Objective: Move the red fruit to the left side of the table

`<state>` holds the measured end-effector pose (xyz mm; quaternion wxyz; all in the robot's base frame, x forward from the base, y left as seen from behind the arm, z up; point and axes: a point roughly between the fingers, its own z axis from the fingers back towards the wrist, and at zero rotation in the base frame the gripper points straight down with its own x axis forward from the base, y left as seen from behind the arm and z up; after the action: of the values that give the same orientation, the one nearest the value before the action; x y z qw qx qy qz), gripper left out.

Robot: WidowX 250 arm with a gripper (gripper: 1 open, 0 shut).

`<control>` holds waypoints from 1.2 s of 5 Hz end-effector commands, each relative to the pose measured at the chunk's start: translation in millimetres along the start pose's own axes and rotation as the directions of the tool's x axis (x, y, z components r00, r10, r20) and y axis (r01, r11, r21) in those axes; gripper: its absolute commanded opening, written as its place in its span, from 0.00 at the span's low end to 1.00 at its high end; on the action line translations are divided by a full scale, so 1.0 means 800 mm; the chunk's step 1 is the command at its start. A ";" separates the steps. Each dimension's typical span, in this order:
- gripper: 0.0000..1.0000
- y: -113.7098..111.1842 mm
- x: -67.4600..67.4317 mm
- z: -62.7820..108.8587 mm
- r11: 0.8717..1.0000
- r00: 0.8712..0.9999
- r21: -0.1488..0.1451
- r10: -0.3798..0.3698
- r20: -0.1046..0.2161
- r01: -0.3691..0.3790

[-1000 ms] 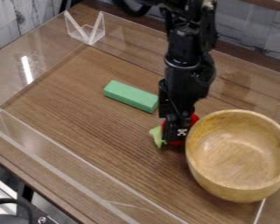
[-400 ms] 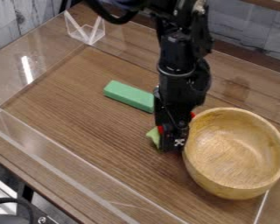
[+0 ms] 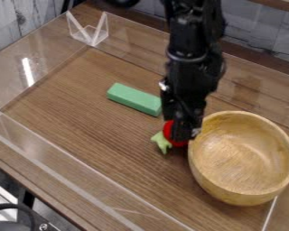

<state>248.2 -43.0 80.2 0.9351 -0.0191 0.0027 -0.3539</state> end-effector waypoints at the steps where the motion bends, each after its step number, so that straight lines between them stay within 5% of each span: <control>1: 0.00 0.009 0.009 0.036 1.000 0.998 0.027 0.000 0.061 -0.001; 2: 0.00 0.013 0.006 0.045 0.999 0.997 0.011 0.032 0.070 -0.033; 4: 0.00 0.011 -0.013 0.018 0.987 0.984 -0.004 0.158 0.076 -0.159; 5: 0.00 0.009 -0.018 0.022 0.982 0.979 -0.014 0.188 0.082 -0.188; 6: 0.00 0.018 -0.022 0.041 0.977 0.971 0.025 0.210 0.111 -0.214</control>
<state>238.3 -21.5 100.5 0.9672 -0.0282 -0.0277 -0.2511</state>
